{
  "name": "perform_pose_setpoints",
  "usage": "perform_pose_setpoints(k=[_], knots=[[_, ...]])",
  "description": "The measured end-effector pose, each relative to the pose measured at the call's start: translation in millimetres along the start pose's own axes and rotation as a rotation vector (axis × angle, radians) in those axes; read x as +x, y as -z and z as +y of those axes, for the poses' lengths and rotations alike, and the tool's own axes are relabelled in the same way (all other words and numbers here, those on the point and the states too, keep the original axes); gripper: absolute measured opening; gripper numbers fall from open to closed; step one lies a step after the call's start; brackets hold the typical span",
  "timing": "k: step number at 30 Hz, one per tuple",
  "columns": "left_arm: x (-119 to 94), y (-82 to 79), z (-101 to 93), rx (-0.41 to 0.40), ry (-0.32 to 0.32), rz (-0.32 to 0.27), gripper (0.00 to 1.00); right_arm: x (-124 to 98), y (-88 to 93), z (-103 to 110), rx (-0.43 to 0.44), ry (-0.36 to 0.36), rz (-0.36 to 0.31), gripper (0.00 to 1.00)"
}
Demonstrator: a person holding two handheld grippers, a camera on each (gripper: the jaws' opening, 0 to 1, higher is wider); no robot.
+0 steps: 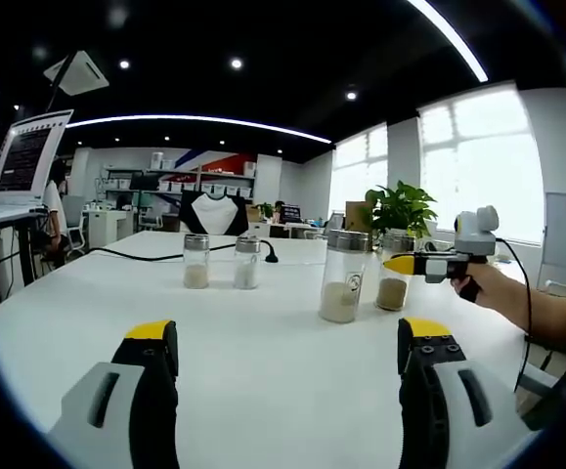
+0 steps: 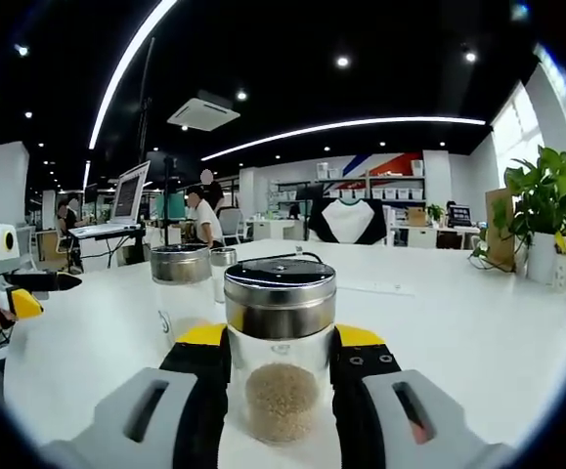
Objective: Rotate the seasoning bottle until the label or dispensing opening points toward the visible target arrow and the bottle remains upright within the marked orientation range
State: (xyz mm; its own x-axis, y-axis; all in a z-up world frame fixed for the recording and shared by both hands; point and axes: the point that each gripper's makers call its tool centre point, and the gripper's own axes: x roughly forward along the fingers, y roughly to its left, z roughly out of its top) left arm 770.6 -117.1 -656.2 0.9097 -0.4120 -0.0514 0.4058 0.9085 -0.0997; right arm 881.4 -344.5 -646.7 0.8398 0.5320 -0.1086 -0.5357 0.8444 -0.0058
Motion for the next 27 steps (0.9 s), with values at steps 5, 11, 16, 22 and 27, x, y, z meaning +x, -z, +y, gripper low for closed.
perform_pose_setpoints(k=[5,11,16,22,27], knots=[[0.1,0.4,0.4,0.0,-0.001,0.002,0.98,-0.3,0.1,0.7,0.002,-0.003,-0.001,0.39],[0.0,0.4,0.8,0.0,-0.002,0.002,0.98,-0.8,0.9,1.0,0.01,-0.018,0.014,0.39],[-0.5,-0.6,-0.2,0.001,0.0,0.0,0.98,-1.2,1.4,2.4,0.014,-0.014,0.012,0.39],[-0.6,-1.0,0.1,0.0,-0.002,0.0,0.98,-1.5,1.8,3.2,0.016,-0.016,0.017,0.39],[0.1,-0.5,-0.5,0.0,0.0,0.002,0.98,-1.3,2.1,2.9,0.015,-0.013,0.021,0.38]])
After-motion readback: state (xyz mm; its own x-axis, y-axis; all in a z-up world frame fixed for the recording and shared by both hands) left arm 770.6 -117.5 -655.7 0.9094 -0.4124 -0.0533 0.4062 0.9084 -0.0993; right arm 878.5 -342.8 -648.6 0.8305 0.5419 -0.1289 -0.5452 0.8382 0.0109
